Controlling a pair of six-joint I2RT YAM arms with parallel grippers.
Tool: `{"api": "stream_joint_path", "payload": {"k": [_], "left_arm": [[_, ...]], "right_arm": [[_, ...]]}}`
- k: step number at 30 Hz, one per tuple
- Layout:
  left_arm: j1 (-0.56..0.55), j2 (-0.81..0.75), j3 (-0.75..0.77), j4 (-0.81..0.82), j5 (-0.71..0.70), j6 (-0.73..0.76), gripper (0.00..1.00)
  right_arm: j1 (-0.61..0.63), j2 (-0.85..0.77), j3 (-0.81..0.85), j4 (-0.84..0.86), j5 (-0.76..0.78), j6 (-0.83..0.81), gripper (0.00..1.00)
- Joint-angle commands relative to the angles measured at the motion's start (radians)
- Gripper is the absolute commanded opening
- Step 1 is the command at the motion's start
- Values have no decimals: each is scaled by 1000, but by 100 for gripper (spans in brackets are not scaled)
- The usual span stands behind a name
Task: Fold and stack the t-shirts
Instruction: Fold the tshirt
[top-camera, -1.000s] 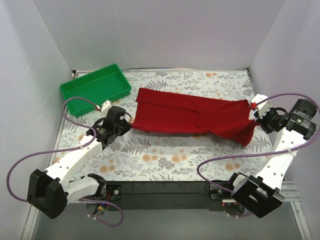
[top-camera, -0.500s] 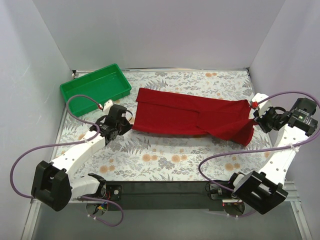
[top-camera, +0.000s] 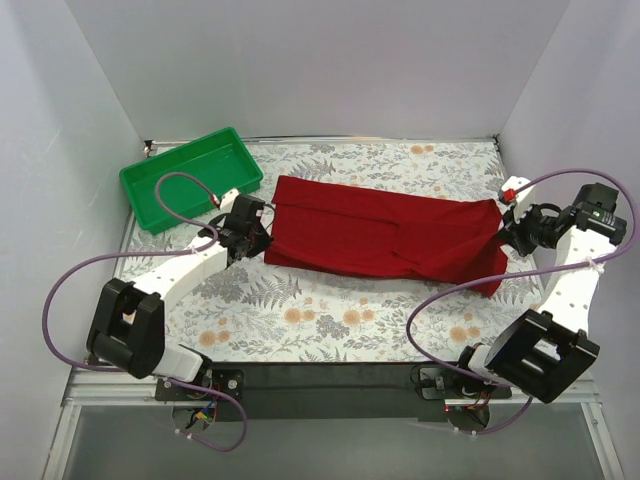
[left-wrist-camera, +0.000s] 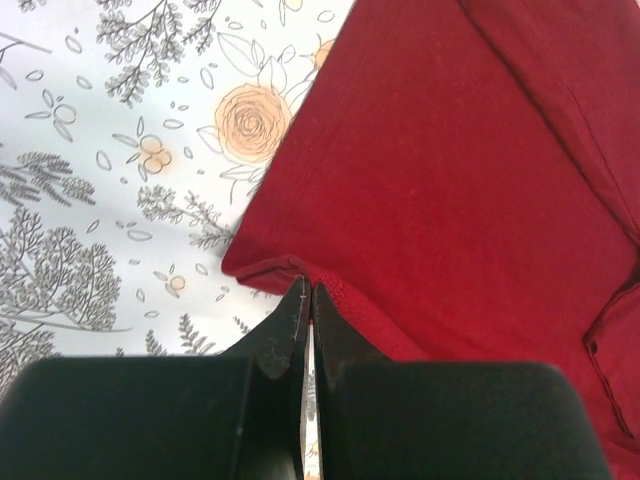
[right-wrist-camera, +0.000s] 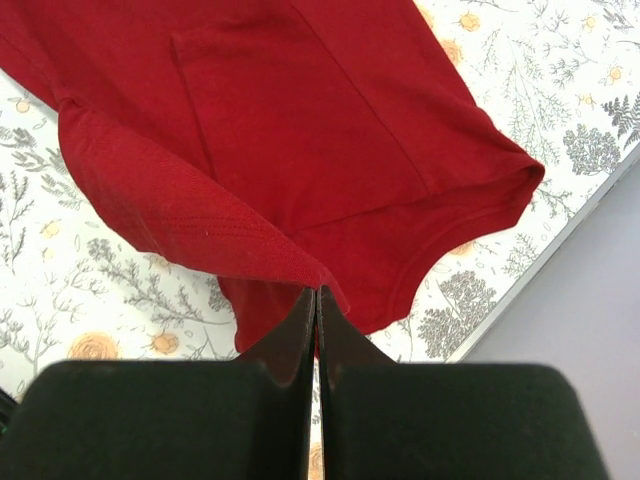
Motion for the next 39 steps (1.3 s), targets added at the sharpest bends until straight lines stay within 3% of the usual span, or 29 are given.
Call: {"api": "stream_joint_path", "payload": {"k": [1, 26, 39], "left_arm": [[16, 30, 55, 36, -9, 17, 0], [82, 335, 277, 82, -35, 57, 0], [96, 453, 363, 82, -23, 65, 0]], "right_arm": [[21, 24, 45, 85, -18, 68, 1], [105, 272, 101, 372, 62, 300, 1], [111, 366, 118, 432, 100, 340, 1]]}}
